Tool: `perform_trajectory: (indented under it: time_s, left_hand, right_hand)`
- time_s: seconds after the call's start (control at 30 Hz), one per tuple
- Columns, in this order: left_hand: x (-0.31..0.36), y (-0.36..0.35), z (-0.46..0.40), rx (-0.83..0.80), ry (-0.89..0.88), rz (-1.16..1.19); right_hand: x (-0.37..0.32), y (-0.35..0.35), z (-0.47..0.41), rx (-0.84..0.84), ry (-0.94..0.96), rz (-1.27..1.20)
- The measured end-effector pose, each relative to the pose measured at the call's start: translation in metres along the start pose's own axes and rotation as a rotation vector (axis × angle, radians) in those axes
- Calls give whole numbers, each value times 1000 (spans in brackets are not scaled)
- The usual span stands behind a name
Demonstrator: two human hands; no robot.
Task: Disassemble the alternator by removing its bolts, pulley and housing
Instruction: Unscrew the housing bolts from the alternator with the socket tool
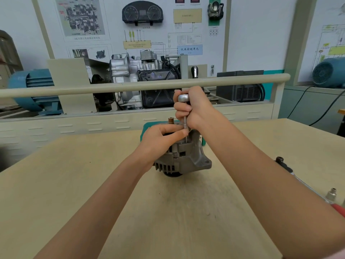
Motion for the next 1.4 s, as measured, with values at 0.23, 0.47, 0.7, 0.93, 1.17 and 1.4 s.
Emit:
perform_trajectory:
  time_s: [0.23, 0.47, 0.7, 0.93, 1.17, 1.4]
  left_hand:
    - [-4, 4, -1, 84, 28, 21]
    - [-3, 2, -3, 71, 24, -7]
    - [-1, 1, -1, 44, 3, 25]
    - [-6, 5, -5, 120, 22, -11]
    - [0, -1, -1, 11, -2, -8]
    - [-2, 5, -1, 108, 17, -2]
  right_hand:
    - [-14, 12, 9, 186, 276, -17]
    - [-6, 3, 0, 108, 111, 86]
    - [9, -7, -2, -144, -172, -64]
    - [-23, 18, 16, 278, 524, -99]
    - [5, -8, -3, -115, -123, 24]
    - [-19, 10, 15, 232, 448, 13]
Point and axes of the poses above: each hand's wrist, its own z-axis away from the middle knuckle, its own y-axis out of the back of the hand, x = y × z, the point moved 10 cm from there along -z, towards the middle knuckle, and after that the axes turned 11 degrees about -z, right-handed, at the moved point
